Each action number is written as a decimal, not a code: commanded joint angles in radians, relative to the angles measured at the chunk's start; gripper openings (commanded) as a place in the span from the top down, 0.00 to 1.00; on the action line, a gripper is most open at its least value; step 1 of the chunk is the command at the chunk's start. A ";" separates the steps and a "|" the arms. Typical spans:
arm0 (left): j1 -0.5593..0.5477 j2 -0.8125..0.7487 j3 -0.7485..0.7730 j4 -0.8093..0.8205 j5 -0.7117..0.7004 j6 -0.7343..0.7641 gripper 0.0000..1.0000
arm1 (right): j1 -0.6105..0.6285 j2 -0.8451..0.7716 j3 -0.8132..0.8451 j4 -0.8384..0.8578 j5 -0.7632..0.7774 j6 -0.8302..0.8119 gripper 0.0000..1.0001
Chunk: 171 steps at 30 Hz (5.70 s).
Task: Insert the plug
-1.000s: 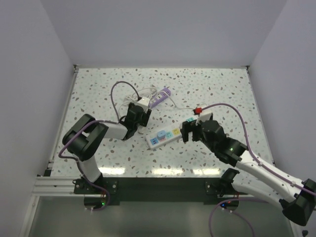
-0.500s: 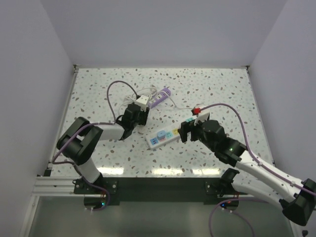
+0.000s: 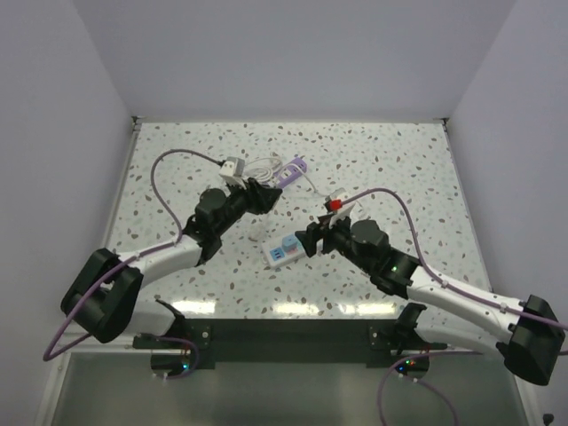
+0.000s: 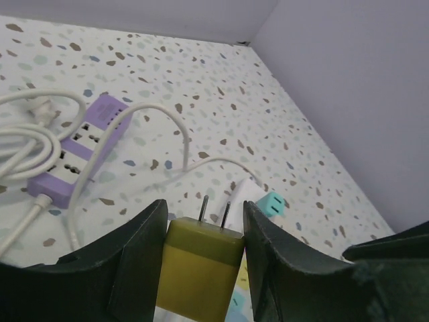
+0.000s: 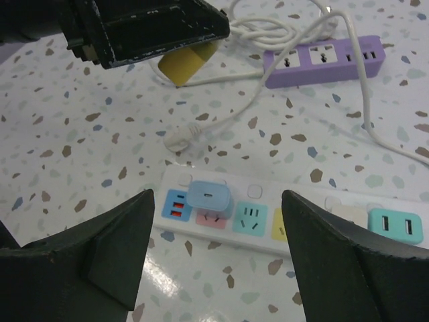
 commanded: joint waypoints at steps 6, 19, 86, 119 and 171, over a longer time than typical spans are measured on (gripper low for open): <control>-0.076 -0.107 -0.182 0.379 -0.017 -0.407 1.00 | 0.106 0.043 -0.042 0.354 0.044 -0.068 0.25; -0.210 -0.167 -0.297 0.553 -0.238 -0.629 1.00 | 0.238 0.149 -0.012 0.461 0.243 -0.136 0.27; -0.144 -0.500 -0.261 0.138 0.286 -0.281 0.34 | 0.275 0.002 0.121 -0.084 -0.157 -0.507 1.00; -0.136 -0.386 -0.322 0.094 0.523 -0.183 0.26 | 0.276 0.036 0.191 -0.206 -0.116 -0.579 1.00; -0.313 -0.303 -0.371 0.217 0.567 -0.411 0.27 | 0.279 -0.009 0.157 -0.124 0.090 -0.645 1.00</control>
